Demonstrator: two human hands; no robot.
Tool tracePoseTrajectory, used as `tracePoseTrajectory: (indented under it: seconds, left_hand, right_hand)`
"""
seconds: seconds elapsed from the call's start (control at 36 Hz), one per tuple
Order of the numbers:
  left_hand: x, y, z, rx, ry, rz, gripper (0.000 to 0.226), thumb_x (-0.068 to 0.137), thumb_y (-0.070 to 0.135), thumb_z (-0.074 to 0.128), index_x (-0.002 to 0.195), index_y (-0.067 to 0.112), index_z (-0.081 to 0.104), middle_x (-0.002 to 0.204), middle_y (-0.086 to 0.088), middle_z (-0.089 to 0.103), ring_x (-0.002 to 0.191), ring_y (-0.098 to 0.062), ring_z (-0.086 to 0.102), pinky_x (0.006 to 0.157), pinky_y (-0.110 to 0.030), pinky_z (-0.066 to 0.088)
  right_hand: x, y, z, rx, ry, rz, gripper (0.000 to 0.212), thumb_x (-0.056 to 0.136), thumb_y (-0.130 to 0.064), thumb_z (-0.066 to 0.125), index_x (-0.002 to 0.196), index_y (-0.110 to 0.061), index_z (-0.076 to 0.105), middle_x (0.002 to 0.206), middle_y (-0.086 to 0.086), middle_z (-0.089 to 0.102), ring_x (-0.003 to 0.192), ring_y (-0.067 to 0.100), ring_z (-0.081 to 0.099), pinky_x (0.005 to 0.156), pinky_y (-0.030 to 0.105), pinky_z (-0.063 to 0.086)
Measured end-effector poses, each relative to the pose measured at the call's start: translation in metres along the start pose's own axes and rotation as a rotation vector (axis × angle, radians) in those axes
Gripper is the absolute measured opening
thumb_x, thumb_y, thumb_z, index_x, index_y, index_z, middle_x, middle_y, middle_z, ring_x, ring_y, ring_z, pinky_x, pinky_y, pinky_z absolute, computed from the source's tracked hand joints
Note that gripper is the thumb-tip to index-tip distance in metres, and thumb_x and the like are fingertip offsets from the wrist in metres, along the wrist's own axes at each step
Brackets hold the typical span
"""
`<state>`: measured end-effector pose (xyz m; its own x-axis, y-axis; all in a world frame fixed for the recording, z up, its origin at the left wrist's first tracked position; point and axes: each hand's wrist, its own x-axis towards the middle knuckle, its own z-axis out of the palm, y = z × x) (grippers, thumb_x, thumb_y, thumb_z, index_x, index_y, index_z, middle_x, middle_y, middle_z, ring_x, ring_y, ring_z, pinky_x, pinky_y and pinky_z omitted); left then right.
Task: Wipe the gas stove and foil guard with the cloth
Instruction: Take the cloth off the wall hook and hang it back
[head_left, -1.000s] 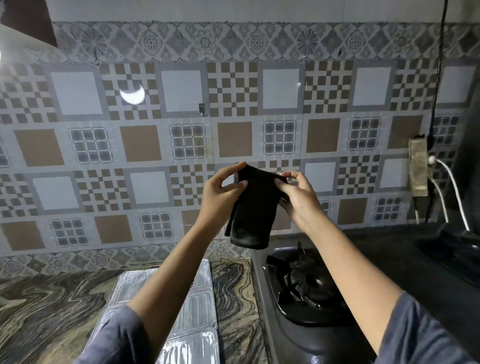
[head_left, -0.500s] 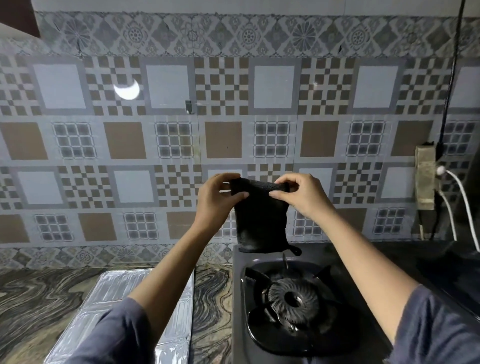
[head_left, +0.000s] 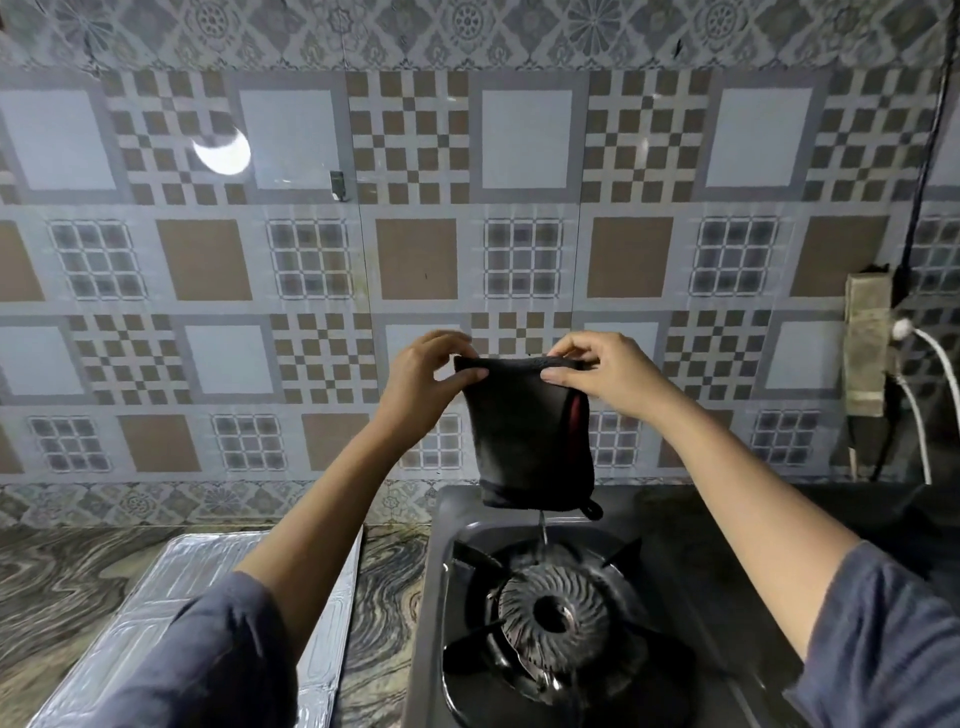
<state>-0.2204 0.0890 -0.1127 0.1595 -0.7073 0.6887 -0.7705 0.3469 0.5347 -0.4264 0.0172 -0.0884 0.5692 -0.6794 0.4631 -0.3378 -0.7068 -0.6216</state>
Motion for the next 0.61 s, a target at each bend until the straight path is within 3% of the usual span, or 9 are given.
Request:
tracePoseTrajectory:
  seconds: [0.06,0.14,0.31,0.42,0.5,0.61]
  left_hand:
    - [0.001,-0.002,0.005,-0.072,-0.057,-0.062,0.014,0.082,0.013,0.067,0.094,0.007,0.064,0.099,-0.009,0.067,0.094,-0.023,0.064,0.083,-0.029,0.053]
    - [0.004,-0.009,0.012,-0.12,-0.07,-0.099,0.011,0.083,0.011,0.066,0.093,0.008,0.064,0.093,-0.008,0.068,0.09,-0.023,0.066,0.082,-0.03,0.055]
    - [0.018,-0.024,0.019,-0.162,0.021,-0.126,0.014,0.083,0.007,0.065,0.096,0.006,0.069,0.088,-0.003,0.067,0.078,-0.008,0.064,0.073,-0.012,0.053]
    - [0.015,-0.034,0.019,-0.175,0.113,-0.148,0.015,0.081,0.004,0.066,0.096,0.005,0.07,0.088,-0.003,0.067,0.081,-0.009,0.063,0.074,-0.008,0.051]
    - [-0.005,-0.048,0.019,-0.155,0.073,-0.2,0.015,0.08,0.005,0.068,0.095,0.008,0.071,0.087,-0.002,0.069,0.083,-0.011,0.066,0.077,-0.015,0.053]
    - [-0.04,-0.065,0.021,-0.241,-0.061,-0.311,0.017,0.077,0.003,0.071,0.092,0.011,0.07,0.082,-0.004,0.069,0.071,-0.004,0.066,0.073,-0.017,0.055]
  right_hand:
    - [0.006,0.005,-0.001,-0.007,-0.004,-0.008,0.007,0.083,-0.02,0.068,0.089,-0.018,0.067,0.083,-0.009,0.064,0.08,-0.002,0.056,0.071,0.015,0.041]
    - [0.017,0.016,0.0,-0.029,-0.001,-0.007,0.01,0.083,-0.019,0.068,0.093,-0.017,0.07,0.087,-0.005,0.065,0.079,-0.002,0.055,0.071,0.011,0.041]
    - [0.045,0.03,0.016,-0.008,0.073,-0.029,0.013,0.082,-0.016,0.069,0.094,-0.015,0.072,0.091,-0.003,0.067,0.087,0.008,0.058,0.072,0.013,0.039]
    - [0.054,0.035,0.036,0.021,0.157,-0.039,0.02,0.079,-0.014,0.071,0.098,-0.01,0.072,0.095,-0.001,0.068,0.091,0.01,0.059,0.084,0.021,0.045]
    - [0.046,0.045,0.053,0.019,0.05,-0.026,0.017,0.08,-0.012,0.07,0.097,-0.01,0.072,0.091,-0.002,0.067,0.09,0.011,0.059,0.08,0.022,0.044]
    - [0.028,0.06,0.067,-0.034,-0.18,0.018,0.015,0.082,-0.018,0.069,0.096,-0.013,0.071,0.091,-0.001,0.067,0.091,0.013,0.059,0.081,0.025,0.044]
